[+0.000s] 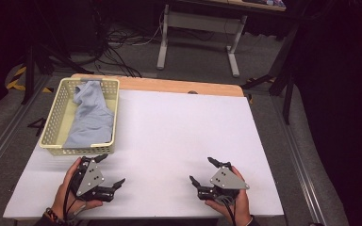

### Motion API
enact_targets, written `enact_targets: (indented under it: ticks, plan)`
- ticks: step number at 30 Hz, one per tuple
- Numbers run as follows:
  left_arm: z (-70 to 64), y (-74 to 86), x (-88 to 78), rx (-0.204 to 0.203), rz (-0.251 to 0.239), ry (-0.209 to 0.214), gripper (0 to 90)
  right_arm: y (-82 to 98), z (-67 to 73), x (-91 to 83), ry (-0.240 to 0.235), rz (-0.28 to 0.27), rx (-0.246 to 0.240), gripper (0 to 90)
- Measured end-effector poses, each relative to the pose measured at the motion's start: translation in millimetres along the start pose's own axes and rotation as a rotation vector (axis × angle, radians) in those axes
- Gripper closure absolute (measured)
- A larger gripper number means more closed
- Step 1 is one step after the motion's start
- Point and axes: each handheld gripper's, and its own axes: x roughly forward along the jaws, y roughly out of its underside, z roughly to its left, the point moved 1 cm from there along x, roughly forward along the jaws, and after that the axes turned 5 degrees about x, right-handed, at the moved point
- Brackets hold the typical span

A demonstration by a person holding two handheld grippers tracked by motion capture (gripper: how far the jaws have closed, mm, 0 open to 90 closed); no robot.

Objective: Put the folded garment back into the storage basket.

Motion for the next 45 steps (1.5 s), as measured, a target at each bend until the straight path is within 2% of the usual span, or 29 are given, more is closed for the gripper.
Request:
enact_targets:
  ticks: [10,14,21,45]
  plan:
    - [-1.6,-1.6,-1.4,0.009,-0.014,0.004,6.7,0.4,2.5,2.4,-0.008,0.010,-0.007,17.2]
    - [-2.7,-1.6,-1.7,-0.004,-0.017,0.008,6.6,0.4,2.6,4.3,-0.015,0.013,-0.002,17.2]
    - [-3.1,-3.3,-3.9,0.001,-0.024,0.007,6.6,1.3,4.3,7.0,-0.024,0.025,-0.005,17.2]
    - [-4.3,-4.0,0.4,0.013,-0.012,0.032,6.6,3.6,4.7,9.1,-0.038,0.046,-0.013,17.1]
